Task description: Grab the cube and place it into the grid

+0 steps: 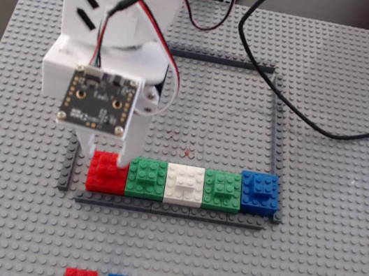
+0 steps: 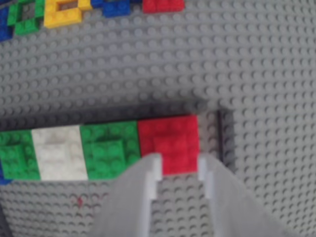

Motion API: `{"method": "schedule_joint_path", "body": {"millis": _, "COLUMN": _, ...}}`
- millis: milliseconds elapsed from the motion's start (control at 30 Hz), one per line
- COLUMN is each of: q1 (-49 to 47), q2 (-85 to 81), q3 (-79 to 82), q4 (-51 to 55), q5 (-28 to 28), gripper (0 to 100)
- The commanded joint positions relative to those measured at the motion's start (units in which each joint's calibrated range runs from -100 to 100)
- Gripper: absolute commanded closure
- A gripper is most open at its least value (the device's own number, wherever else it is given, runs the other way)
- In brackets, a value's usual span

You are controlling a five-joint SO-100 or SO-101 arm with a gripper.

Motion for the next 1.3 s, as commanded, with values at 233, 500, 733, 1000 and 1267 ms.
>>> {"method": "schedule_joint_path", "body": {"millis": 233, "q1": -0.47, "q2": -25.75, "q3": 1.73, "q4": 4.27, "q5": -1.47, "gripper": 100}}
{"method": "schedule_joint_path", "body": {"millis": 500, "q1": -3.05, "q2": -43.98, "q3": 13.60, "q4": 4.66, "q5": -6.25, "gripper": 100}}
{"method": "schedule_joint_path", "body": {"millis": 733, "q1": -5.62, "q2": -64.53, "q3": 28.10, "q4": 3.25, "q5": -5.76, "gripper": 100}}
{"method": "schedule_joint_path", "body": {"millis": 1000, "q1": -7.39, "q2": -82.76, "q3": 37.88, "q4": 2.81, "q5": -6.50, "gripper": 100}}
{"method": "schedule_joint_path", "body": {"millis": 1267, "q1": -8.42, "q2": -94.97, "q3": 49.03, "q4": 0.27, "q5": -5.37, "gripper": 100}}
